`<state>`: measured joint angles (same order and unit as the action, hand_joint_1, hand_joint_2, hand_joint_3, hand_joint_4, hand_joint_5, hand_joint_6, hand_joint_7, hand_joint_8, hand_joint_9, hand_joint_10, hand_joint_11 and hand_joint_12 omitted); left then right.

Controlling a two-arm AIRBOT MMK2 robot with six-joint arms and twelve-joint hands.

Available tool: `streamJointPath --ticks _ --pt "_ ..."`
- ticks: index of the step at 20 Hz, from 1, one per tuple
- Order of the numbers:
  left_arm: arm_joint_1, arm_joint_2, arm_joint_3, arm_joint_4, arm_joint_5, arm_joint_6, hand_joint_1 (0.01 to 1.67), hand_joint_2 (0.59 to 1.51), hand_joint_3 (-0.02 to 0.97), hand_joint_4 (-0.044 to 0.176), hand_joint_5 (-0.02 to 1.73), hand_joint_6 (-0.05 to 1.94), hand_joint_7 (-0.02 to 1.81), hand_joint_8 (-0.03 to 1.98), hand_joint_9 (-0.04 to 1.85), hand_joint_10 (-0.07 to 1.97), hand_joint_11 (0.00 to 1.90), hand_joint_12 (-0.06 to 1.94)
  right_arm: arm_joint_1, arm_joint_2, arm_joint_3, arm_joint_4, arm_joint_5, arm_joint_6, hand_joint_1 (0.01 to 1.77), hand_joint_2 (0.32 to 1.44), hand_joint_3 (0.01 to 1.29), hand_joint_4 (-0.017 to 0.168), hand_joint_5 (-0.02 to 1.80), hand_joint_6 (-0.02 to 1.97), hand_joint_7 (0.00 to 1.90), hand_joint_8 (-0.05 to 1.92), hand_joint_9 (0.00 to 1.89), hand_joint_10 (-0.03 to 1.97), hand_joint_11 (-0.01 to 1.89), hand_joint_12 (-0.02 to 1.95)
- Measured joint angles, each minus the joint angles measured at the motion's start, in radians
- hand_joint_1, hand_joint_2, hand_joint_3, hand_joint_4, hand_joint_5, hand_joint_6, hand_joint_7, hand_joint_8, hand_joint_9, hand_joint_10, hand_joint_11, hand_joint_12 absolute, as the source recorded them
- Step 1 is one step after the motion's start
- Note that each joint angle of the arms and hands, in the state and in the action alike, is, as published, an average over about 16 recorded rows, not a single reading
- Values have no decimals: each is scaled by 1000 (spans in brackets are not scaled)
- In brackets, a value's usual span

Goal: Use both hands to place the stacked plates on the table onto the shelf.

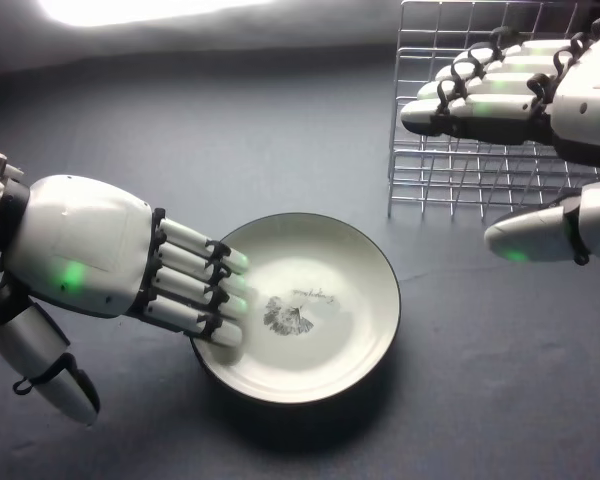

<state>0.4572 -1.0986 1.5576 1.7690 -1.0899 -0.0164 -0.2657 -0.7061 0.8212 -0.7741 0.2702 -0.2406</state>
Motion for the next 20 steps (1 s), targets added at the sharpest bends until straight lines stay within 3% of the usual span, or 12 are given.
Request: streamJointPath --ticks 8,20 --pt "17 -18 32 18 -4 13 18 1126 -2 -3 5 -7 15 -7 20 8 15 -15 -11 -2 14 -4 35 -4 200 1285 14 0 52 22 36 13 24 7 22 -2" --pt "73 -34 34 -12 10 35 17 1126 -1 -8 -8 -17 -2 -15 12 5 16 -13 -16 -6 24 -6 58 -7 232 1318 16 -1 78 22 70 13 32 7 23 136"
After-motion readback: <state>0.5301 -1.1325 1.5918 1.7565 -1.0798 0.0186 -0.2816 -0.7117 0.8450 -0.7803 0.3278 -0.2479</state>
